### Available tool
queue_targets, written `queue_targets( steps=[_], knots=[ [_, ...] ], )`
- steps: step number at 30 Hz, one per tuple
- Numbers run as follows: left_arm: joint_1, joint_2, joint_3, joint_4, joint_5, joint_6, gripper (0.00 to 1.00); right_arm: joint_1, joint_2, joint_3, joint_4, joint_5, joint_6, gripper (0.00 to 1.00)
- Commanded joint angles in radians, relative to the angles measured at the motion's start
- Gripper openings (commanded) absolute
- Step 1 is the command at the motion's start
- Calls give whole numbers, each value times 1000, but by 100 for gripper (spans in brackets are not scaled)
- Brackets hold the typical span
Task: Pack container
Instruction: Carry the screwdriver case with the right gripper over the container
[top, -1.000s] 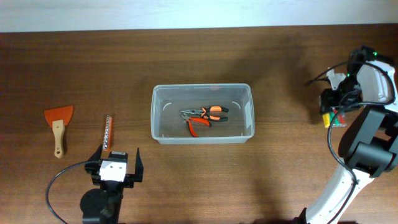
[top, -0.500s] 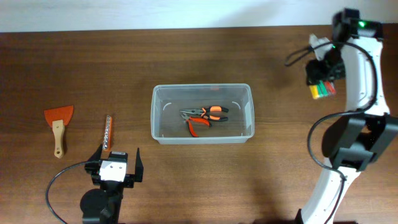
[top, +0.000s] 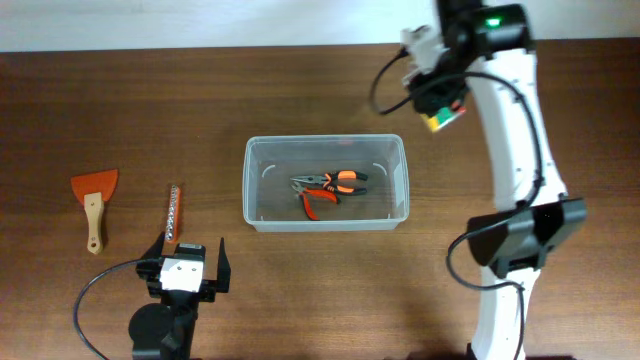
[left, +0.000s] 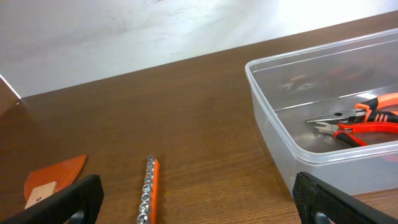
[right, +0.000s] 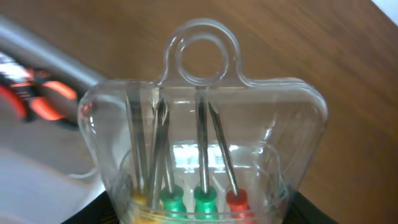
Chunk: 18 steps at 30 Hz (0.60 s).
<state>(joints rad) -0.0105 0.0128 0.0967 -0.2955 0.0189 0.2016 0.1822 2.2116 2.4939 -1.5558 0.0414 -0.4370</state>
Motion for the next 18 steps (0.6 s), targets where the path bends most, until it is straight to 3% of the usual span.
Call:
queue_targets(
  steps=[1,11,18],
  knots=[
    [5,-8,-5,0,10,-5,99,115,-7,22,-18,-11,8,55],
    [5,-8,-5,0,10,-5,99,352,-7,21,-31,-102,7,55],
    [5,-8,-5,0,10,-5,99,426,-6,1,-19,-151,-4,55]
  ],
)
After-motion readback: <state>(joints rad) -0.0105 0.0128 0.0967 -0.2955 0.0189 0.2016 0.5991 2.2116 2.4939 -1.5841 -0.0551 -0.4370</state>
